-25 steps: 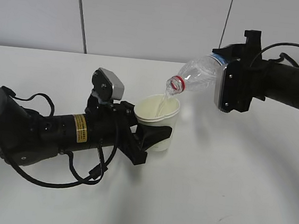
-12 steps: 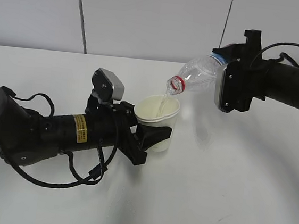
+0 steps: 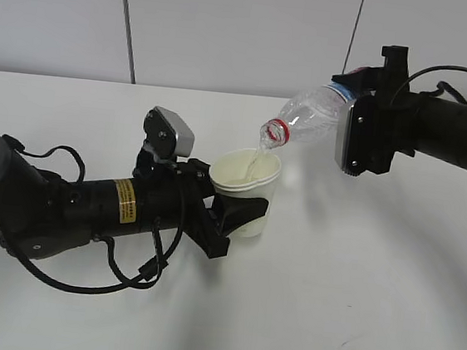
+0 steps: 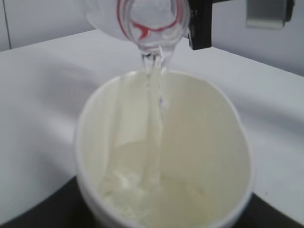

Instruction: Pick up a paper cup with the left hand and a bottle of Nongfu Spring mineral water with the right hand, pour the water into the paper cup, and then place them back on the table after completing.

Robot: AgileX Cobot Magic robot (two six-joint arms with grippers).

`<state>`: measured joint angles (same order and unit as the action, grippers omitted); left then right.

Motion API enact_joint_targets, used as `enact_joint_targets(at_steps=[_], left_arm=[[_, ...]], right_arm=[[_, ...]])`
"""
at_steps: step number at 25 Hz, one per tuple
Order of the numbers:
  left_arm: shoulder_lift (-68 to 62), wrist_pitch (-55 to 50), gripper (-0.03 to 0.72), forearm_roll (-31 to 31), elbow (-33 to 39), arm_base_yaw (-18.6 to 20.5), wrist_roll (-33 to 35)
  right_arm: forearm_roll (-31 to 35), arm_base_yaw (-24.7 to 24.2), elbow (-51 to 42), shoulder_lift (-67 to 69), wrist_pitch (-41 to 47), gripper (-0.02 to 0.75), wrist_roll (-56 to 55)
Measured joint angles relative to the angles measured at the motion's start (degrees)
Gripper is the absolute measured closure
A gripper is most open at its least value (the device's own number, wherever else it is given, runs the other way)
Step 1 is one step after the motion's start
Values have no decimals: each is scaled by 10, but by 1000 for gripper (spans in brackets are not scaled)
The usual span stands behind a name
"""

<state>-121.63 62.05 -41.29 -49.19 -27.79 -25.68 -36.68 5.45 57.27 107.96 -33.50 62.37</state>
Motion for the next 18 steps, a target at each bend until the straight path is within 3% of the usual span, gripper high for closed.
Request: enact_joint_targets(at_steps=[18], left_arm=[[0,-3,300,0,0,0,0]], right_arm=[[0,0,1,-1,0,293,0]])
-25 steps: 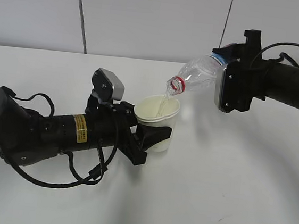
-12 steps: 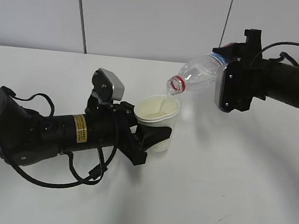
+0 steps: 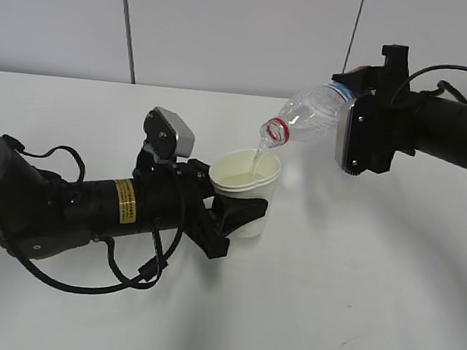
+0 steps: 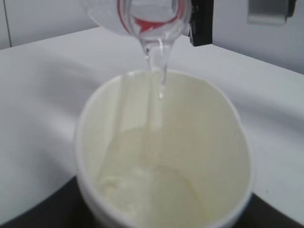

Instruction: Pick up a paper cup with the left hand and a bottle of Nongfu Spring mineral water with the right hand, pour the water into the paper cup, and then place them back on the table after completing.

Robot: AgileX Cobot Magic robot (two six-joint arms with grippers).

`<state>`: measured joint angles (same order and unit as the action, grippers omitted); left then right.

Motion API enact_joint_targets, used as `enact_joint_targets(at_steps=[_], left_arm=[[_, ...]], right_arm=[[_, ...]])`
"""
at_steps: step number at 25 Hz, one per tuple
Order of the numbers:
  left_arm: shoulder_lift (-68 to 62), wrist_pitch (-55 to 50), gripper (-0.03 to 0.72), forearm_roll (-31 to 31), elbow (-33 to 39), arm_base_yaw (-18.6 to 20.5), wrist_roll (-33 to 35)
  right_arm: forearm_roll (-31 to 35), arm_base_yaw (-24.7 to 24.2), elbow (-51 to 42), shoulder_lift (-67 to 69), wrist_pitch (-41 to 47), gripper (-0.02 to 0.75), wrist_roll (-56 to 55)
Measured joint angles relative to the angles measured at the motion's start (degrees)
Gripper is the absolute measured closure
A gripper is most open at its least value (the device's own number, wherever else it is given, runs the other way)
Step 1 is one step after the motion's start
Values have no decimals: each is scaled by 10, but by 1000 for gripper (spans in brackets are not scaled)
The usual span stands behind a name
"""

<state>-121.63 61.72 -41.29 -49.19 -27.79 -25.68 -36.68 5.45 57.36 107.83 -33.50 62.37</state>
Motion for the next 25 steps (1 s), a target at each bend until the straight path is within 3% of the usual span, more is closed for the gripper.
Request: enact_joint_targets(at_steps=[14,25], left_arm=[[0,-1,300,0,0,0,0],[0,-1,300,0,0,0,0]], right_arm=[[1,0,-2,0,0,293,-39],[24,0,-5,0,7,294,-159]])
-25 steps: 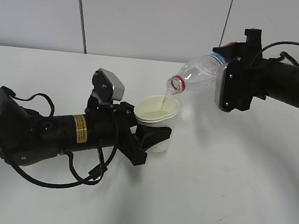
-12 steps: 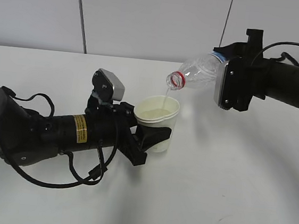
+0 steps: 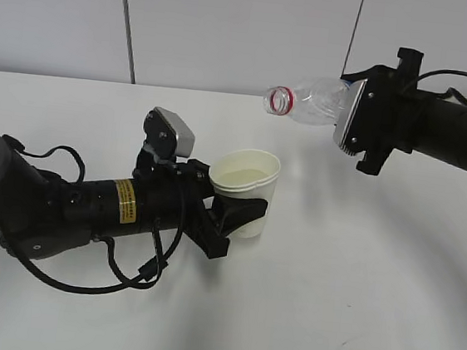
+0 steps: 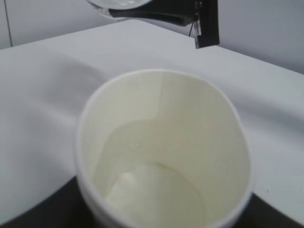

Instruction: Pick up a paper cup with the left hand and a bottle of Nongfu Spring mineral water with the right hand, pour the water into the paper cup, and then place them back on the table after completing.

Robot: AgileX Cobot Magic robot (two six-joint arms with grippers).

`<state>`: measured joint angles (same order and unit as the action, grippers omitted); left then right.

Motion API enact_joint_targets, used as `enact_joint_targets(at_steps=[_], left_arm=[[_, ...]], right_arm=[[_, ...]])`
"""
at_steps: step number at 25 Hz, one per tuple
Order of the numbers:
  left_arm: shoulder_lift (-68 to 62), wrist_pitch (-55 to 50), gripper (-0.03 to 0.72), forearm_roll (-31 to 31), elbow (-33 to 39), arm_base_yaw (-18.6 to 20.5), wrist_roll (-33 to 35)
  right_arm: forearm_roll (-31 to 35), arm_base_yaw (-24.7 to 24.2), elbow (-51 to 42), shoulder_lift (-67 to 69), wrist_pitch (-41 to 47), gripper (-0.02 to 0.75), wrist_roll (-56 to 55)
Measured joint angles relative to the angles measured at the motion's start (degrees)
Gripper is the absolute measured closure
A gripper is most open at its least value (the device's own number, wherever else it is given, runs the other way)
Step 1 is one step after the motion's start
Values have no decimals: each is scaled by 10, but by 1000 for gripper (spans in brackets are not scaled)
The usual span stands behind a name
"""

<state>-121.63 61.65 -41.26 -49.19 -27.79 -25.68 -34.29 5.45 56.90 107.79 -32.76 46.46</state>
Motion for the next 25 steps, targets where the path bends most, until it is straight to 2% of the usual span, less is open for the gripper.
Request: enact_joint_targets(at_steps=[7,11,19,25], left_arm=[[0,-4,300,0,0,0,0],[0,-8,300,1,0,0,0],[0,-23,301,2,0,0,0],[0,-34,301,2,0,7,0]], right_arm=[[9,0,0,0,20,294,-90],[18,0,0,-1,20,294,-179],[82,0,0,-1,22,294,-364],[95,0,0,-1,23,294,-460]])
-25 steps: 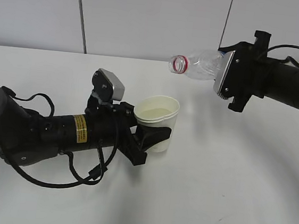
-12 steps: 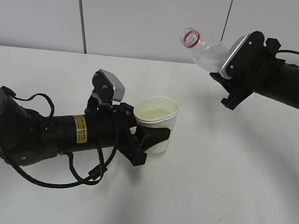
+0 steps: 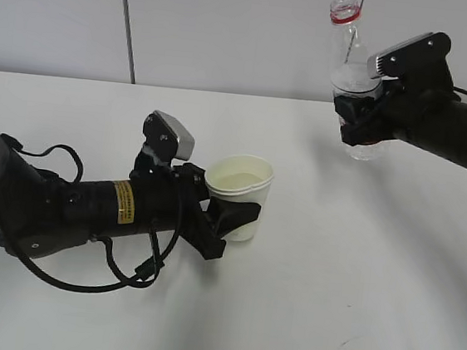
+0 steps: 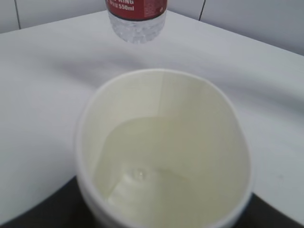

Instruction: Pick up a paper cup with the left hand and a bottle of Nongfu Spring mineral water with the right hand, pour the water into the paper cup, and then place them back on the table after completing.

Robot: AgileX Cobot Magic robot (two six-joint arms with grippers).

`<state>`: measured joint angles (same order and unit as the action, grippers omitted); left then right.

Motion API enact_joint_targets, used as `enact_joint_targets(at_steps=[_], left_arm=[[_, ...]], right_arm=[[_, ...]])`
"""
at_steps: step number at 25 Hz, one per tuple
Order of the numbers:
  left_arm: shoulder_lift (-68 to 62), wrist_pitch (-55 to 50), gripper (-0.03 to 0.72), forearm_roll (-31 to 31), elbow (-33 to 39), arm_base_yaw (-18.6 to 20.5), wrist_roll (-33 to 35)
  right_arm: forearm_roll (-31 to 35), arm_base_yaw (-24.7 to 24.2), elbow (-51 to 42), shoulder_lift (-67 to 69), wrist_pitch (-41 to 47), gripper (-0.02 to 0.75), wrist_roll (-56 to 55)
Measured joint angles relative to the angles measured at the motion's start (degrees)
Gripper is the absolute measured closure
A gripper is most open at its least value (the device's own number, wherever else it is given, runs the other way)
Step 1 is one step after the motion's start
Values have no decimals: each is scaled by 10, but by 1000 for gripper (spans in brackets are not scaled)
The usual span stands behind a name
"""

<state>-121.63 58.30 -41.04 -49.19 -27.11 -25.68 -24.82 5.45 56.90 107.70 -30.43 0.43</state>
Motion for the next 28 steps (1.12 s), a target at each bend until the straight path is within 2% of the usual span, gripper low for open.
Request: enact_joint_targets(at_steps=[7,14,21,28], left_arm=[[0,-1,301,1,0,41,0],[0,-2,301,2,0,91,2],[0,-9,301,26,0,135,37],[0,-17,301,72,0,156,82]], right_arm=[[1,0,0,0,0,294,-102],[-8,0,0,0,0,294,-150],[-12,0,0,0,0,295,-174],[-12,0,0,0,0,295,-183]])
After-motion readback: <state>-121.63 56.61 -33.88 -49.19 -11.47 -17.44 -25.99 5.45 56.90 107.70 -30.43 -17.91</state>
